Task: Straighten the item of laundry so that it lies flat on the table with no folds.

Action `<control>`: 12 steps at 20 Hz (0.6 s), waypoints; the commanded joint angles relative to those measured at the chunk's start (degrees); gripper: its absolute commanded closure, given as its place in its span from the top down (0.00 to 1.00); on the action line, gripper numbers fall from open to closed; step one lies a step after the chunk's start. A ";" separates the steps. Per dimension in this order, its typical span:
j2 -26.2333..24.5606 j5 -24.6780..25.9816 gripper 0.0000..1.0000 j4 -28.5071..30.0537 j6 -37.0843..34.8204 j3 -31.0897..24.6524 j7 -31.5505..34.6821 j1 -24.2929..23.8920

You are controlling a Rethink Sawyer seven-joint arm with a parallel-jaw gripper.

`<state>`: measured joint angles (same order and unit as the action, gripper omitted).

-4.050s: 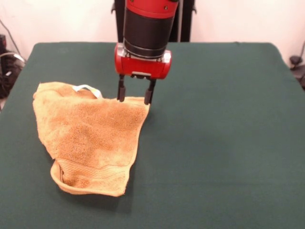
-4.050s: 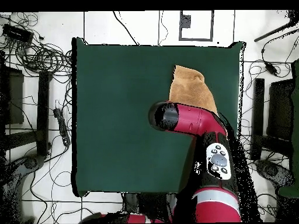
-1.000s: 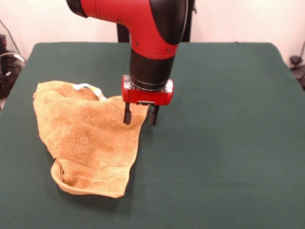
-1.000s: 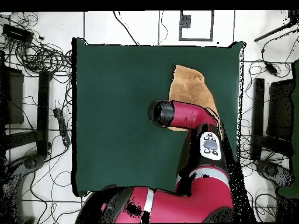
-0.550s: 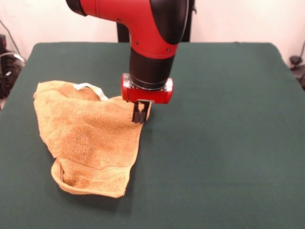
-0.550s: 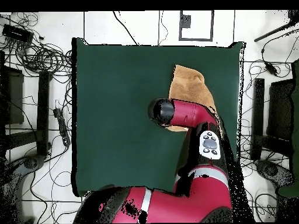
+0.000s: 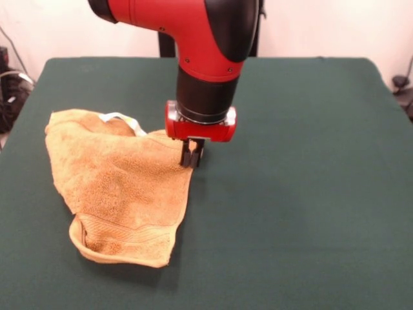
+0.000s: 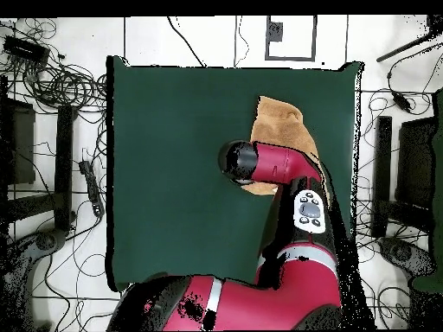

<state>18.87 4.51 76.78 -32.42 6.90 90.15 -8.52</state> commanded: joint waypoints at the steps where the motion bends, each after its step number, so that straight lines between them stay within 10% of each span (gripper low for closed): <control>1: -0.28 -2.39 0.00 1.35 -2.33 -6.62 7.60 1.63; 12: 1.78 -2.27 0.00 4.94 -2.66 -3.02 11.29 3.15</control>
<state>19.13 4.53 76.93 -32.42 6.90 90.15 -8.25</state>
